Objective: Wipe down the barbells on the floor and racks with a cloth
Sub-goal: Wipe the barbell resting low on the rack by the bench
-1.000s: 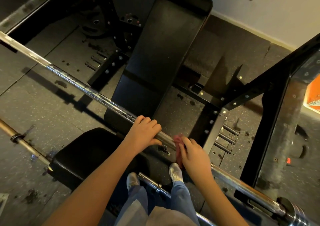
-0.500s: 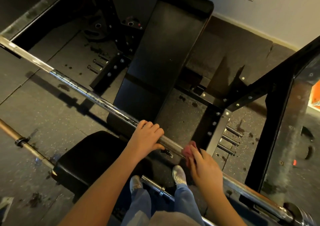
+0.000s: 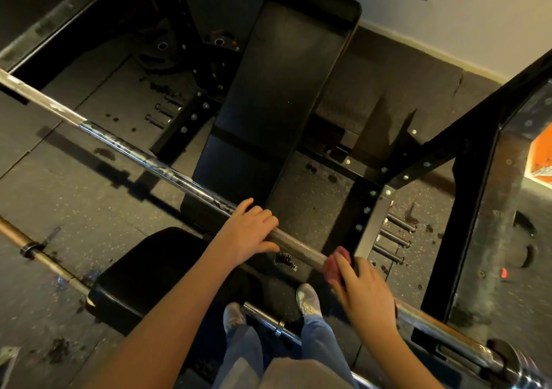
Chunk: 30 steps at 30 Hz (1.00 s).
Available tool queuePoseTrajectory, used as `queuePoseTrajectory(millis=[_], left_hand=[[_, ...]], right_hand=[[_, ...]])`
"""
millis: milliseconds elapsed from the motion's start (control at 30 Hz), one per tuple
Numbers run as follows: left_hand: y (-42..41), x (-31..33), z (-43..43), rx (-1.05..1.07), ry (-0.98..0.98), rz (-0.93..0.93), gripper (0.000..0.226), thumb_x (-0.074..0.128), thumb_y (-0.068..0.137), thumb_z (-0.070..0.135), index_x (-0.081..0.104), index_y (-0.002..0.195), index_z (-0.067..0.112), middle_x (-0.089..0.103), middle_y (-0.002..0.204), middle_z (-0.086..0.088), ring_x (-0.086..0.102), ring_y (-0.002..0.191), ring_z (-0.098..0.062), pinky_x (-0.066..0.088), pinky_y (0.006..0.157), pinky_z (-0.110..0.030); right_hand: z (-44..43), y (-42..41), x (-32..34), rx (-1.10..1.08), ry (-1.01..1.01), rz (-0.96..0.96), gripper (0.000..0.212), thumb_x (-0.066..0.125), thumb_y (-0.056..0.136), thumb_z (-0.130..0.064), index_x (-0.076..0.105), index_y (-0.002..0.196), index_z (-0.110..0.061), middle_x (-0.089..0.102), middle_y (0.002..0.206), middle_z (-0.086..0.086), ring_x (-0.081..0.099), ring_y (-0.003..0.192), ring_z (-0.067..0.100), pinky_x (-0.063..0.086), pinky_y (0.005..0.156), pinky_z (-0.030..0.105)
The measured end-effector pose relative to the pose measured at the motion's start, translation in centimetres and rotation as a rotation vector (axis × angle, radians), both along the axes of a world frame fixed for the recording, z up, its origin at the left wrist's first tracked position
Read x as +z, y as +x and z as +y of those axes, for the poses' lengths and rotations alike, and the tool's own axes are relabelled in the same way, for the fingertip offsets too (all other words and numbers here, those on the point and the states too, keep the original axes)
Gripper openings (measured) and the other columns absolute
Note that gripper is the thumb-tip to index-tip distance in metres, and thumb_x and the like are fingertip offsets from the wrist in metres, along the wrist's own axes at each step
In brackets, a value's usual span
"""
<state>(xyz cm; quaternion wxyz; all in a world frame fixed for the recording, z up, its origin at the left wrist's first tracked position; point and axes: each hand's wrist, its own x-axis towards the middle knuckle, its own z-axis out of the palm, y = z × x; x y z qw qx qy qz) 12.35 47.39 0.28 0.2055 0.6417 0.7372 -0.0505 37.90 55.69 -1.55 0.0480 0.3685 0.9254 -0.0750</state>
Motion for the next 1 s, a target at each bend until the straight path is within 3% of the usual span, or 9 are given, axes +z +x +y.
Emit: queuePoseTrajectory(millis=[67, 133, 200, 333, 533, 633, 767, 867, 1000], left_hand=[[0.0, -0.8, -0.8, 0.076, 0.094, 0.045, 0.051, 0.043, 0.085, 0.061, 0.055, 0.118, 0.025, 0.055, 0.118, 0.005, 0.049, 0.119, -0.017, 0.017, 0.116, -0.043], [-0.2, -1.5, -1.5, 0.139, 0.181, 0.076, 0.053, 0.044, 0.078, 0.065, 0.060, 0.108, 0.023, 0.058, 0.107, 0.003, 0.056, 0.107, -0.019, 0.027, 0.111, -0.045], [-0.3, -1.6, -1.6, 0.144, 0.183, 0.078, 0.051, 0.047, 0.077, 0.064, 0.060, 0.105, 0.023, 0.059, 0.103, 0.004, 0.057, 0.103, -0.019, 0.030, 0.108, -0.044], [0.0, -0.9, -0.9, 0.142, 0.078, 0.120, 0.049, 0.052, 0.083, 0.062, 0.054, 0.115, 0.024, 0.053, 0.113, 0.004, 0.049, 0.114, -0.017, 0.023, 0.111, -0.040], [0.2, -0.9, -1.6, 0.179, 0.117, 0.105, 0.047, 0.052, 0.075, 0.064, 0.056, 0.101, 0.025, 0.056, 0.101, 0.005, 0.056, 0.102, -0.020, 0.033, 0.106, -0.044], [0.5, -0.7, -1.5, 0.193, 0.099, 0.103, 0.046, 0.056, 0.076, 0.062, 0.056, 0.104, 0.025, 0.055, 0.105, 0.004, 0.055, 0.107, -0.020, 0.029, 0.109, -0.044], [0.4, -0.7, -1.3, 0.185, 0.107, 0.095, 0.047, 0.052, 0.078, 0.062, 0.056, 0.105, 0.024, 0.056, 0.106, 0.004, 0.054, 0.109, -0.019, 0.026, 0.111, -0.043], [0.3, -0.5, -1.1, 0.172, 0.114, 0.095, 0.051, 0.044, 0.076, 0.063, 0.057, 0.105, 0.023, 0.056, 0.106, 0.003, 0.055, 0.108, -0.019, 0.027, 0.110, -0.043], [-0.4, -0.9, -1.4, 0.146, 0.166, 0.016, 0.052, 0.042, 0.079, 0.061, 0.058, 0.112, 0.024, 0.057, 0.112, 0.005, 0.053, 0.113, -0.016, 0.023, 0.112, -0.040]], right_hand=[[-0.3, -2.2, 0.7, -0.013, -0.042, -0.014, 0.055, 0.083, 0.071, -0.039, 0.065, 0.117, -0.014, 0.067, 0.095, 0.012, 0.067, 0.074, 0.027, 0.055, 0.055, 0.035], [-0.6, -4.3, 0.9, -0.026, -0.122, -0.008, 0.044, 0.058, 0.090, -0.045, 0.059, 0.125, -0.020, 0.064, 0.108, 0.010, 0.065, 0.087, 0.026, 0.055, 0.066, 0.036], [-0.9, -6.6, 0.8, -0.005, -0.161, 0.033, 0.041, 0.045, 0.093, -0.045, 0.057, 0.123, -0.020, 0.063, 0.103, 0.010, 0.065, 0.082, 0.025, 0.054, 0.061, 0.034], [-1.2, -9.5, 0.7, 0.116, -0.163, 0.126, 0.039, 0.057, 0.090, -0.040, 0.058, 0.120, -0.015, 0.063, 0.089, 0.007, 0.063, 0.066, 0.021, 0.047, 0.049, 0.028], [1.0, -2.0, 2.5, 0.120, -0.279, -0.044, 0.055, 0.033, 0.099, -0.048, 0.023, 0.149, -0.026, 0.048, 0.132, 0.006, 0.057, 0.108, 0.020, 0.051, 0.081, 0.029], [1.5, -2.4, 2.8, 0.136, -0.358, -0.124, 0.055, 0.028, 0.102, -0.047, 0.013, 0.150, -0.026, 0.038, 0.141, 0.003, 0.049, 0.121, 0.019, 0.047, 0.092, 0.028], [1.0, -6.1, 2.0, 0.149, -0.305, -0.037, 0.049, 0.028, 0.102, -0.047, 0.024, 0.146, -0.025, 0.047, 0.132, 0.002, 0.056, 0.109, 0.018, 0.051, 0.081, 0.027], [0.3, -9.6, 1.7, 0.173, -0.319, 0.006, 0.045, 0.031, 0.102, -0.045, 0.030, 0.142, -0.022, 0.051, 0.124, 0.004, 0.058, 0.101, 0.019, 0.044, 0.070, 0.026], [0.0, -10.2, 1.9, 0.166, -0.312, 0.019, 0.047, 0.032, 0.101, -0.047, 0.029, 0.142, -0.025, 0.052, 0.123, 0.002, 0.059, 0.099, 0.018, 0.045, 0.070, 0.027]])
